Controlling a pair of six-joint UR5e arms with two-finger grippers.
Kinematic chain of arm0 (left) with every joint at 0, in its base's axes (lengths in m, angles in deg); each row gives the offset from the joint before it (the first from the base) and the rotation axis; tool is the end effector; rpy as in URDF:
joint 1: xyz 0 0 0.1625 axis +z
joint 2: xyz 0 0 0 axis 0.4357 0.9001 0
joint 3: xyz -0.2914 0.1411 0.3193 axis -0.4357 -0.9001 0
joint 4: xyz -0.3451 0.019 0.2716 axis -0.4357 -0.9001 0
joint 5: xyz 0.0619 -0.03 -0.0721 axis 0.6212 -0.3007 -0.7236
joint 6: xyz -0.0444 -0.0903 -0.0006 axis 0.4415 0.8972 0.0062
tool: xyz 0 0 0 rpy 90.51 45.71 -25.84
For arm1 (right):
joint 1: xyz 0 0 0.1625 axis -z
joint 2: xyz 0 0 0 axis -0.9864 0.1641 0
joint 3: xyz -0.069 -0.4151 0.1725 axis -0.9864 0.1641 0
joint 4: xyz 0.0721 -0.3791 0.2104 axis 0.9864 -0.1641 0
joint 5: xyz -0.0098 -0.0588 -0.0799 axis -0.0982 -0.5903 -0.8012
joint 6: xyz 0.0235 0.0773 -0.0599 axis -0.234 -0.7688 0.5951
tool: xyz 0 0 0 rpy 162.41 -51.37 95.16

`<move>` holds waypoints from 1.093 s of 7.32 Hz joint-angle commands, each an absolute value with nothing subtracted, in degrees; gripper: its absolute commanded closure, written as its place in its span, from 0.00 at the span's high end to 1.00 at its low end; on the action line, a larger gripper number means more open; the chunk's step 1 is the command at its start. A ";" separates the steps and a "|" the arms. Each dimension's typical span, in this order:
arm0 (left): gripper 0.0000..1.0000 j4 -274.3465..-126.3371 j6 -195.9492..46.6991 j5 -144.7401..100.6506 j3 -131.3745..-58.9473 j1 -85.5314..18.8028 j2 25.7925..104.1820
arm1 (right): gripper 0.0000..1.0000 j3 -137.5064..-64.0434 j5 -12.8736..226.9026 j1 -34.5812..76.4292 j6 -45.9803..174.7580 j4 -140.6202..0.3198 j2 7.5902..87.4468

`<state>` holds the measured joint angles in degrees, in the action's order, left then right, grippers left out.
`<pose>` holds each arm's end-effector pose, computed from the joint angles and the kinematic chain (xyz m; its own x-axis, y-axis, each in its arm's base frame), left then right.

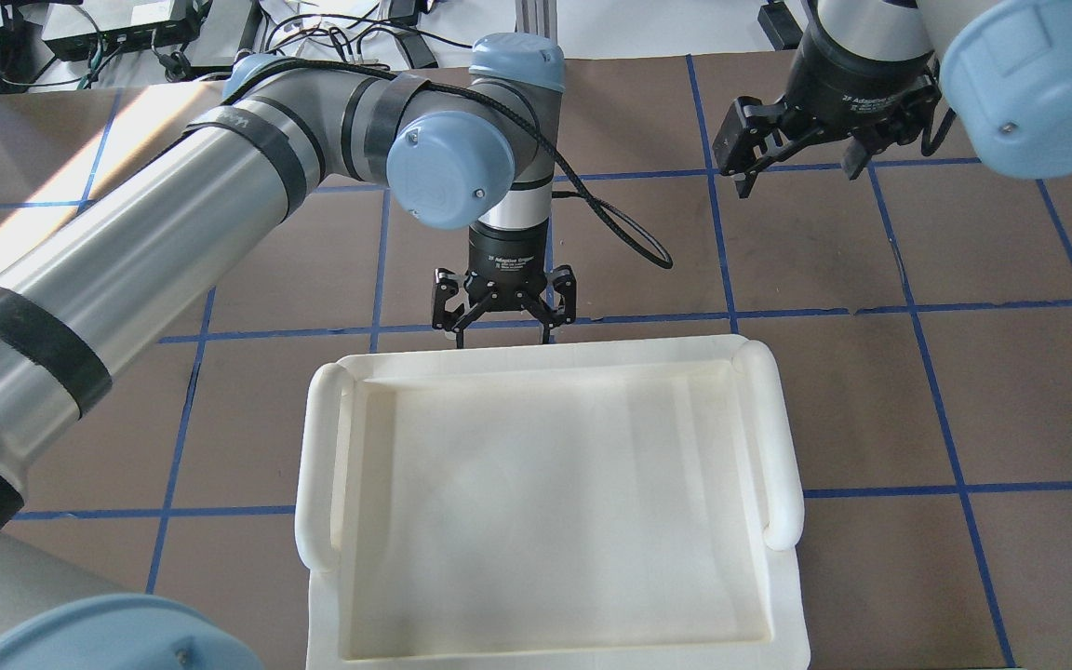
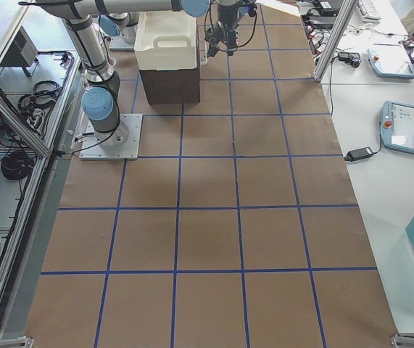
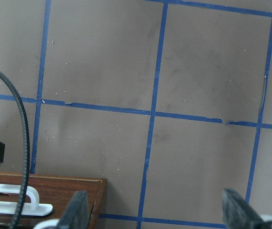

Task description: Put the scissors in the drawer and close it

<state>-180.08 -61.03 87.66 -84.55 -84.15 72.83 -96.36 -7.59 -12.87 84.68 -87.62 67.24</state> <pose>-0.3534 -0.5726 0.3058 -0.9791 -0.1179 -0.1660 -0.1726 0.9132 0.3692 0.1621 -0.5223 0.5338 -0.9919 -0.1227 0.0335 -0.1253 0.9881 -0.0896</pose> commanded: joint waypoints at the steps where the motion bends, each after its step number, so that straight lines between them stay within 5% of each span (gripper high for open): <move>1: 1.00 -172.24 -67.76 86.77 -81.30 -77.83 71.33 | 1.00 -96.29 -7.59 -12.87 84.67 -87.62 67.18; 8: 1.00 -171.01 -79.77 90.52 -79.86 -60.41 57.80 | 1.00 -96.29 -7.59 -12.87 84.76 -87.71 67.45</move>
<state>-172.27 -79.31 88.96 -79.28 -62.62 59.64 -96.29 -7.59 -12.87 84.69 -87.65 67.41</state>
